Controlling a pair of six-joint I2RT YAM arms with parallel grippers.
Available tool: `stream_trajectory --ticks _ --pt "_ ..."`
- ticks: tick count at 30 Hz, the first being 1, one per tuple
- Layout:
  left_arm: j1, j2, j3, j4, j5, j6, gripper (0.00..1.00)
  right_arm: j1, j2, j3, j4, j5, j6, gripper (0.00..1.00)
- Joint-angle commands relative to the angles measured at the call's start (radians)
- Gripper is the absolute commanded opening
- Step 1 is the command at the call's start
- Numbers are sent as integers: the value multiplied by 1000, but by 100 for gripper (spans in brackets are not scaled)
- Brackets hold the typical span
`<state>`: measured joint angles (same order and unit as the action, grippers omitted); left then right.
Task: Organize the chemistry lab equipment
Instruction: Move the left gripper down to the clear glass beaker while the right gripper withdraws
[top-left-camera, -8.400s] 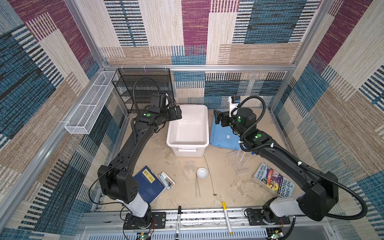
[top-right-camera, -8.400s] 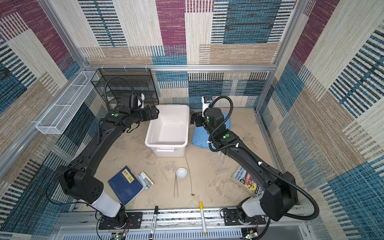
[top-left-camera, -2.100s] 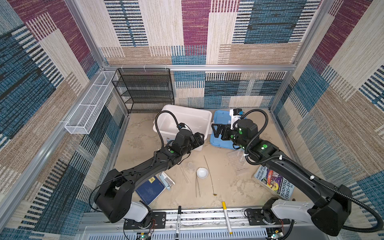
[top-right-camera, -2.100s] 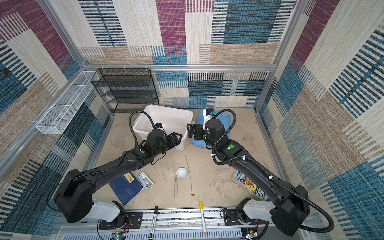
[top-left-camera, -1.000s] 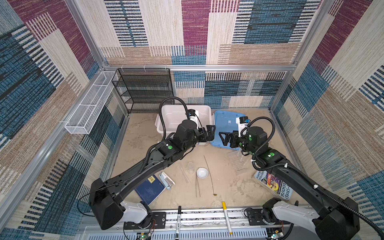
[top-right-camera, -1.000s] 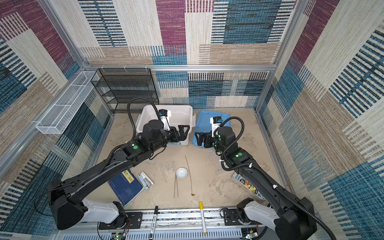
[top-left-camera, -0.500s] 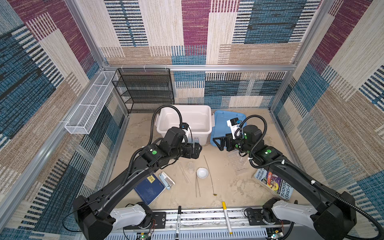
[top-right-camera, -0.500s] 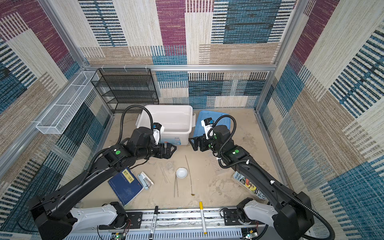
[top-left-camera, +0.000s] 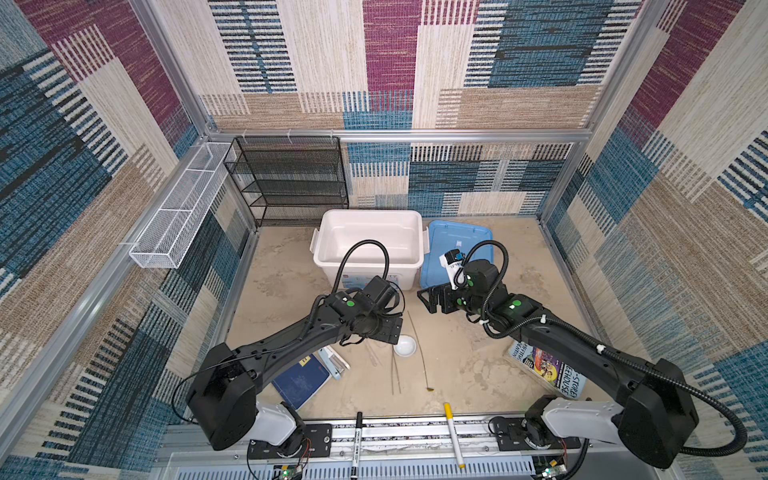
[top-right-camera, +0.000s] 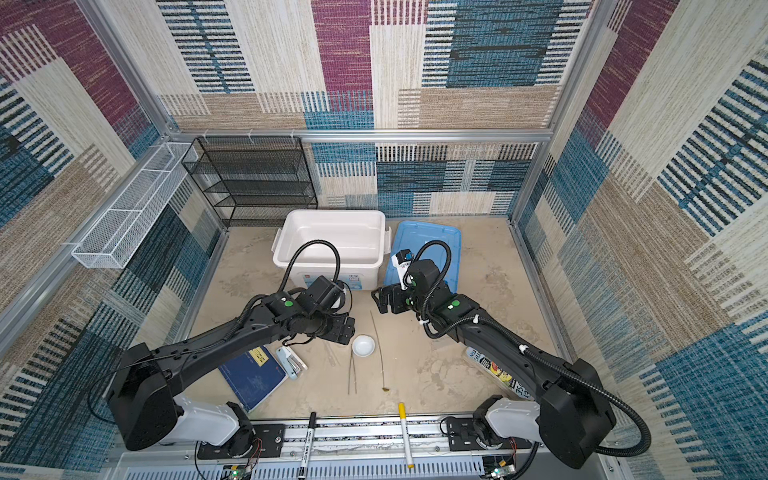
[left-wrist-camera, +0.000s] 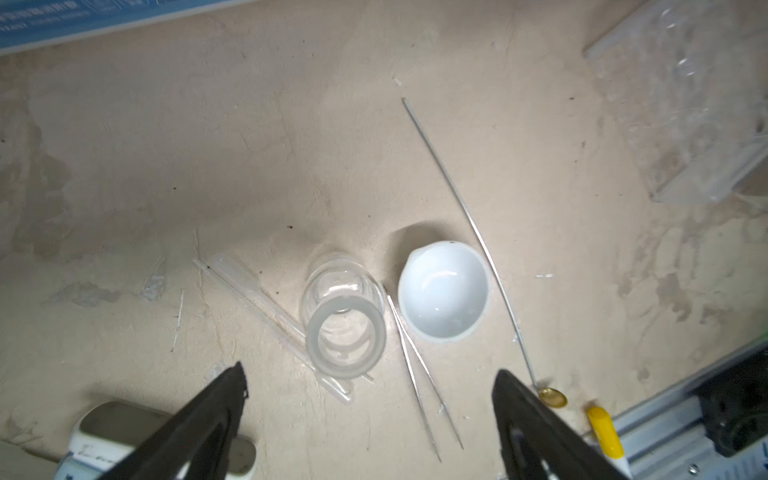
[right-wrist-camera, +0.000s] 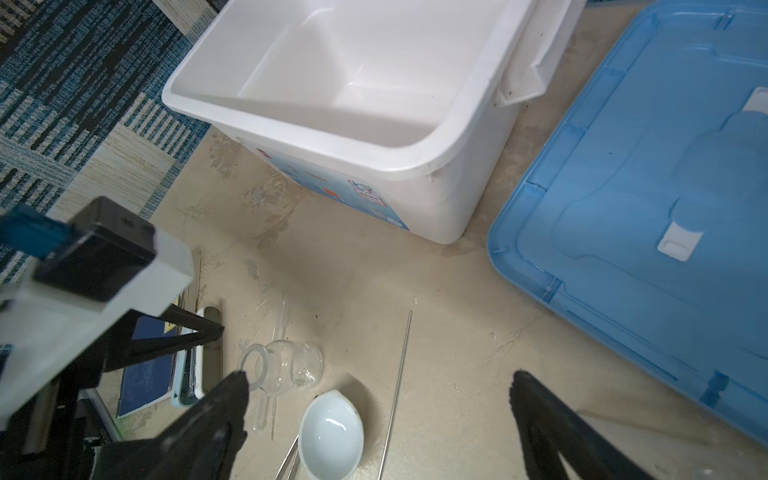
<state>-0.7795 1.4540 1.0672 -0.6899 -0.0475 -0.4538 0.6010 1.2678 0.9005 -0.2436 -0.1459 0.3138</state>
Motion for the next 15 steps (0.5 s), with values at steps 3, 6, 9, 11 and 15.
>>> stream_trajectory --ticks 3,6,9,11,15 --pt "-4 48 -9 -3 -29 -27 91 8 42 6 47 -121 -3 99" --pt "-7 68 -13 -2 -22 -32 88 13 53 -9 60 -141 -12 99" --pt "-9 95 -18 10 -10 -33 80 13 46 -27 81 -135 -3 99" --pt "-9 120 -16 15 -15 -31 79 12 44 -29 86 -134 -3 99" --pt "-9 166 0 20 -50 -34 73 13 44 -31 89 -130 -2 99"
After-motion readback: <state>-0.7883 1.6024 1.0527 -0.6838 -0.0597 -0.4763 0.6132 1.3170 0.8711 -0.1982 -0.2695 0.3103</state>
